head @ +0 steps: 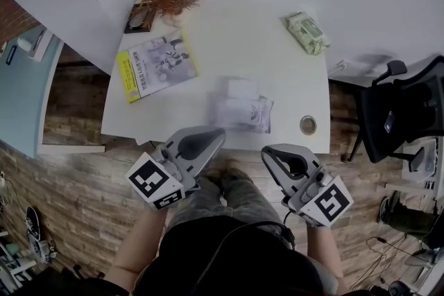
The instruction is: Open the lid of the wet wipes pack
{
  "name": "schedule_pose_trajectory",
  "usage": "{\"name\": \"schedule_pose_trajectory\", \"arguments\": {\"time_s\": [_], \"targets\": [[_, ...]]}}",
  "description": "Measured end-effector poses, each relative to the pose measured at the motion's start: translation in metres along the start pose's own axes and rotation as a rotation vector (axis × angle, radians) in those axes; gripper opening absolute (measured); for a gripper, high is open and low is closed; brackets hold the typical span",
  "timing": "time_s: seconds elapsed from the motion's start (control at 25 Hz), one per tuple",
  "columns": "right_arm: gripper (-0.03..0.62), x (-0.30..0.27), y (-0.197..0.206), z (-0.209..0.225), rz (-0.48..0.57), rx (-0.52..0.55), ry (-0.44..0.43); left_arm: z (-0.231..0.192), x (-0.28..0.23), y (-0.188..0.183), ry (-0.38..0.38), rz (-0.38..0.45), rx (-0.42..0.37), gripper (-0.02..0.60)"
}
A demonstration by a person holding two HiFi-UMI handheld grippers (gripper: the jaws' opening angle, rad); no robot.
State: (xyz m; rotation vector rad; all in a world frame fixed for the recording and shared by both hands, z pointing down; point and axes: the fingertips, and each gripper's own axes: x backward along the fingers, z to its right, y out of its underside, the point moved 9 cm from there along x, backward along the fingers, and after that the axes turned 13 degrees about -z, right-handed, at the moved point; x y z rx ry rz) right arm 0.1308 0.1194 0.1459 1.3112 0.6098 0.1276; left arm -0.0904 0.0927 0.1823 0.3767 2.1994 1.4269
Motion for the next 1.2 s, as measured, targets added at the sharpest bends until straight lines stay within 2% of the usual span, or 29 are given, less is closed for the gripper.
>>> {"name": "schedule_pose_trajectory", "arguments": {"time_s": [1.2], "targets": [[0.020, -0.005, 0.025, 0.020, -0.089, -0.038, 0.012, -0.012, -0.016, 0.007, -0.017, -0.020, 0.042, 0.012]]}}
